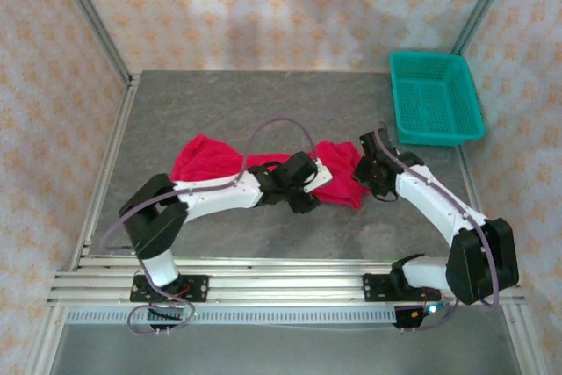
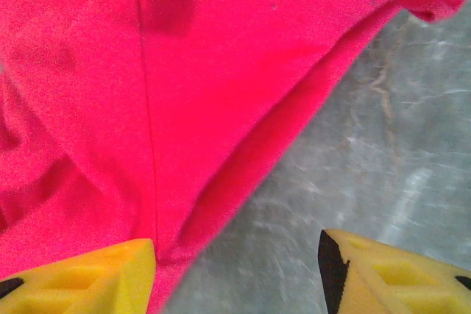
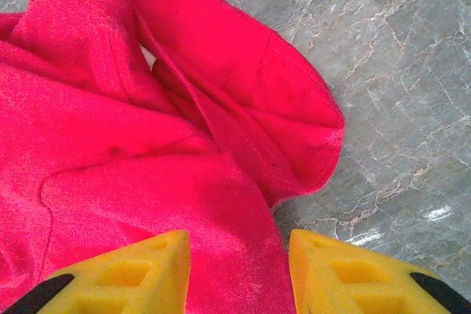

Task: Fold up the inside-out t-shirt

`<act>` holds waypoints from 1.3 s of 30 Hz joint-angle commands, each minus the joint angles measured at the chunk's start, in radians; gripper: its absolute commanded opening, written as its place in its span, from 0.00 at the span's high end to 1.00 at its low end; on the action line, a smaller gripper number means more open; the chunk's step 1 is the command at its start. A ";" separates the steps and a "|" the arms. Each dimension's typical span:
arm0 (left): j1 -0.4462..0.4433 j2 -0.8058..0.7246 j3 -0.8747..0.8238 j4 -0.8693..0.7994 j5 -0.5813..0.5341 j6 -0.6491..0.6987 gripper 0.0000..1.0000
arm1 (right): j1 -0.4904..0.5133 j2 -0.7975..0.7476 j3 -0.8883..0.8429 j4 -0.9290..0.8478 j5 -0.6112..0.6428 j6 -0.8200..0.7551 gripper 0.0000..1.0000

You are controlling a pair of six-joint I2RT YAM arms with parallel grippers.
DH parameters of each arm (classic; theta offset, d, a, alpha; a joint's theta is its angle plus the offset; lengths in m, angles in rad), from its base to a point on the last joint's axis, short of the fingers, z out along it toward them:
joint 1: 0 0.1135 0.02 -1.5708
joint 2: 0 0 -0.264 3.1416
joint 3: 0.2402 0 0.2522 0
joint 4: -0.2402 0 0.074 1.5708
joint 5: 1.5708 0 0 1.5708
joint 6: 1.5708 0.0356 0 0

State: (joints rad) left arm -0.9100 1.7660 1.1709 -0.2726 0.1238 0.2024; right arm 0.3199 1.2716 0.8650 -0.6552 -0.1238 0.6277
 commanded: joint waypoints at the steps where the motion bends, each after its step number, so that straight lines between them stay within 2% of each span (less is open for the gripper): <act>1: -0.003 0.043 0.054 0.054 -0.084 0.131 0.37 | -0.028 -0.039 0.002 0.001 -0.017 -0.003 0.59; 6: -0.013 0.109 0.104 0.065 -0.070 0.156 0.31 | -0.047 -0.058 0.007 -0.005 -0.037 -0.008 0.59; 9: -0.018 0.171 0.149 0.034 -0.078 0.179 0.32 | -0.053 -0.062 0.012 -0.005 -0.051 -0.009 0.59; 13: -0.015 0.226 0.200 -0.017 -0.100 0.211 0.52 | -0.056 -0.071 0.024 -0.021 -0.054 -0.014 0.58; 15: -0.010 0.239 0.221 -0.045 -0.095 0.222 0.57 | -0.056 -0.078 0.025 -0.030 -0.051 -0.017 0.58; 16: -0.008 0.243 0.225 -0.053 -0.096 0.226 0.55 | -0.056 -0.081 0.025 -0.033 -0.052 -0.020 0.58; 21: -0.008 0.216 0.209 -0.079 -0.066 0.249 0.36 | -0.058 -0.083 0.019 -0.030 -0.060 -0.022 0.58; 25: -0.003 0.236 0.212 -0.087 -0.075 0.249 0.38 | -0.058 -0.080 0.019 -0.021 -0.072 -0.017 0.57; 28: 0.003 0.258 0.236 -0.096 -0.087 0.249 0.58 | -0.058 -0.081 0.026 -0.026 -0.073 -0.020 0.58; 30: 0.006 0.263 0.260 -0.113 -0.089 0.245 0.80 | -0.058 -0.080 0.023 -0.031 -0.078 -0.026 0.61; 32: 0.014 0.270 0.306 -0.155 -0.084 0.236 0.97 | -0.058 -0.079 0.009 -0.031 -0.092 -0.029 0.65; 35: 0.020 0.277 0.367 -0.211 -0.083 0.223 1.00 | -0.052 -0.072 -0.044 0.009 -0.157 -0.007 0.68; 39: 0.028 0.267 0.423 -0.260 -0.073 0.196 1.00 | 0.013 -0.083 -0.111 0.092 -0.200 0.051 0.74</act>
State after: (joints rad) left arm -0.8894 2.0411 1.5482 -0.4541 0.0620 0.4252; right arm 0.2905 1.2049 0.7963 -0.6136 -0.2752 0.6346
